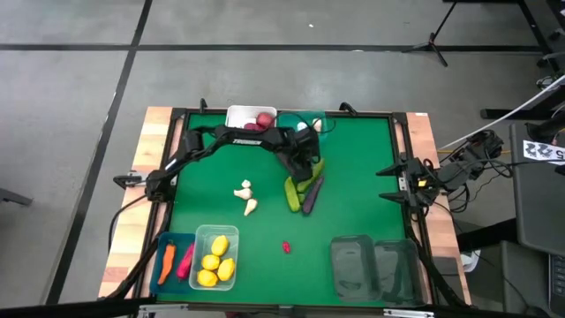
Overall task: Sort produce into baskets
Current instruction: Put the white garlic into the green bin
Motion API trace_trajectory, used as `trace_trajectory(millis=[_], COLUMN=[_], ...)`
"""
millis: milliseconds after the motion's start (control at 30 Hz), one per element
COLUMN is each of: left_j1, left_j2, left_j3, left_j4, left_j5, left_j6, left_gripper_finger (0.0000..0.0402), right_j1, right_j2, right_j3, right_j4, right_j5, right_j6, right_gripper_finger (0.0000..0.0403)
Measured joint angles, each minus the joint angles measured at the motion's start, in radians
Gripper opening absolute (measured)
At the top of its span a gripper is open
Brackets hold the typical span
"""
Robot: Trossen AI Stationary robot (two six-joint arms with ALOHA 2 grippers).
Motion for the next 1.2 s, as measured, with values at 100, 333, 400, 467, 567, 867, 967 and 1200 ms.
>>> trace_trajectory(millis=[100,333,400,467,567,867,967,1200], left_j1=[-0.015,-0.063,-0.075,-0.07,-0.042,0.047,0.067,0.054], left_j2=[-0.022,-0.113,-0.128,-0.127,-0.11,-0.093,-0.093,-0.135], left_j3=[0.0,0.0,0.001,0.0,-0.001,-0.001,-0.001,0.0], left_j4=[-0.056,-0.12,-0.138,-0.148,-0.169,-0.243,-0.273,-0.413], left_j5=[0.001,-0.183,-0.311,-0.363,-0.325,-0.234,-0.212,-0.154], left_j6=[-0.052,-0.172,-0.137,-0.103,-0.071,-0.018,-0.017,-0.001], left_gripper_finger=[0.0143,0.0143,0.0143,0.0143,0.0143,0.0143,0.0143,0.0143], right_j1=[0.0,0.0,0.0,0.0,0.0,0.0,0.0,0.0], right_j2=[0.0,0.0,0.0,0.0,0.0,0.0,0.0,0.0], right_j3=[0.0,0.0,0.0,0.0,0.0,0.0,0.0,0.0], right_j4=[0.0,-0.001,-0.001,-0.001,-0.001,-0.002,-0.002,-0.005], right_j5=[-0.002,-0.002,-0.003,-0.002,-0.002,-0.003,-0.003,-0.003], right_j6=[0.0,0.0,0.0,0.0,0.0,0.0,0.0,0.0], right_gripper_finger=[0.036,0.036,0.036,0.036,0.036,0.036,0.036,0.036])
